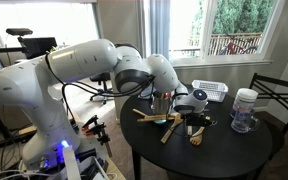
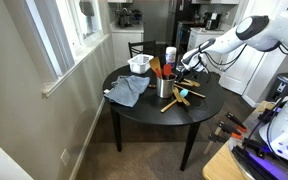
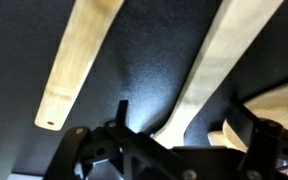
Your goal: Put the spoon into the bucket
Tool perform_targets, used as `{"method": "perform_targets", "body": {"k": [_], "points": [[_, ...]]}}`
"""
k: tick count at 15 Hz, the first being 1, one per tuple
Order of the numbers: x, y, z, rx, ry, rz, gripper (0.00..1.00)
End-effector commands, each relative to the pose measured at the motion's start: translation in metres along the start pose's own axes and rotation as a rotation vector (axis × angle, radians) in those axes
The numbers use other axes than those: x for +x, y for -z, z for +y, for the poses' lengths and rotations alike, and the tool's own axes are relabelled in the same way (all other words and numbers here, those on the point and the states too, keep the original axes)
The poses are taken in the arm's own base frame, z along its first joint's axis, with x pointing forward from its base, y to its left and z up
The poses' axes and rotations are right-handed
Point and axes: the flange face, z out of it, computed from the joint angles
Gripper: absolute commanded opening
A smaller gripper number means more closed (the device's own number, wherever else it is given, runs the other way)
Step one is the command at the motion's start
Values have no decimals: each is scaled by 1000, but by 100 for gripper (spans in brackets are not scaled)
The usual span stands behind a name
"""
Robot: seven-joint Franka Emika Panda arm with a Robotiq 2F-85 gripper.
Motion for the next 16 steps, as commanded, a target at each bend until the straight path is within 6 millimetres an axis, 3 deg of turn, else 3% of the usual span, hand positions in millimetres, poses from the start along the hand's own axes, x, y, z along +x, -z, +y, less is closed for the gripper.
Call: {"method": "perform_targets", "body": {"k": [1, 3, 4, 14, 16], "points": [[1, -2, -3, 9, -2, -7, 100], [-1, -1, -2, 8, -21, -7, 100], [-2, -1, -2, 12, -27, 0, 79], [1, 3, 2, 11, -52, 10, 15], [3, 3, 2, 10, -53, 14, 11]]}}
